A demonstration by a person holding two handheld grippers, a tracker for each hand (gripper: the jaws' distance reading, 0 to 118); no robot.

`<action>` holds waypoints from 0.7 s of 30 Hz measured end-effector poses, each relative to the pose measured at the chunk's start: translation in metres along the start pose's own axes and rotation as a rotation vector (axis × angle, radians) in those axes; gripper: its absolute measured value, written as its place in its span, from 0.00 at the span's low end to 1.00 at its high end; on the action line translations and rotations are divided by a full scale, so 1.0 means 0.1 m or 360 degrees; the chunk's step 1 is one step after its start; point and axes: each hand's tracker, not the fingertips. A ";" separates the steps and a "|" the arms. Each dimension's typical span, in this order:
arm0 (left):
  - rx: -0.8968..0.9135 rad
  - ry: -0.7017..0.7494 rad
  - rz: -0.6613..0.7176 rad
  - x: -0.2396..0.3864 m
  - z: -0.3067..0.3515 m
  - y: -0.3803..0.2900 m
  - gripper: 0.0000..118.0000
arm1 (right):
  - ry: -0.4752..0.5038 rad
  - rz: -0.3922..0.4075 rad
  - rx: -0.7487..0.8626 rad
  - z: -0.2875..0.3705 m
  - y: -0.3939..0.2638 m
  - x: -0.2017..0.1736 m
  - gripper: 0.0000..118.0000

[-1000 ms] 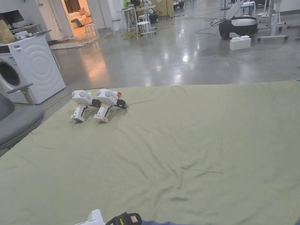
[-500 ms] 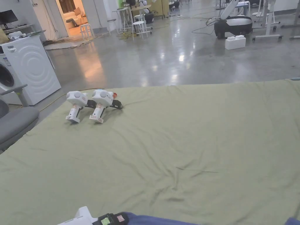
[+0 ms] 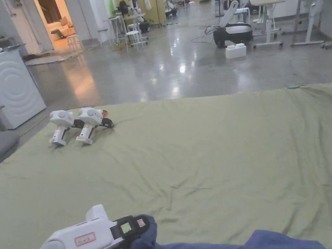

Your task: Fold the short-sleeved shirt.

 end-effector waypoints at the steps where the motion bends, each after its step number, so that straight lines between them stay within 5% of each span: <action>1: -0.0026 0.0022 -0.0015 0.16 -0.20 -0.15 0.04 | -0.0004 -0.0007 0.0005 0.04 -0.01 0.01 0.00; 10: -0.0277 0.0150 -0.0264 0.68 -1.32 -0.75 0.08 | -0.0204 -0.0131 0.0010 0.44 -0.20 0.34 0.00; 12: -0.0314 0.0192 -0.0300 0.68 -1.43 -0.77 0.35 | -0.0231 -0.0130 -0.0014 0.45 -0.25 0.41 0.00; 14: -0.0408 0.0135 -0.0253 0.71 -1.46 -0.79 0.75 | -0.0243 -0.0136 -0.0022 0.47 -0.27 0.45 0.00; 15: -0.0427 0.0071 -0.0237 0.71 -1.44 -0.78 0.81 | -0.0239 -0.0146 -0.0027 0.46 -0.29 0.47 0.00; 21: -0.0153 0.0029 -0.0312 0.72 -1.04 -0.69 0.69 | -0.0219 -0.0193 -0.0015 0.43 -0.30 0.49 0.00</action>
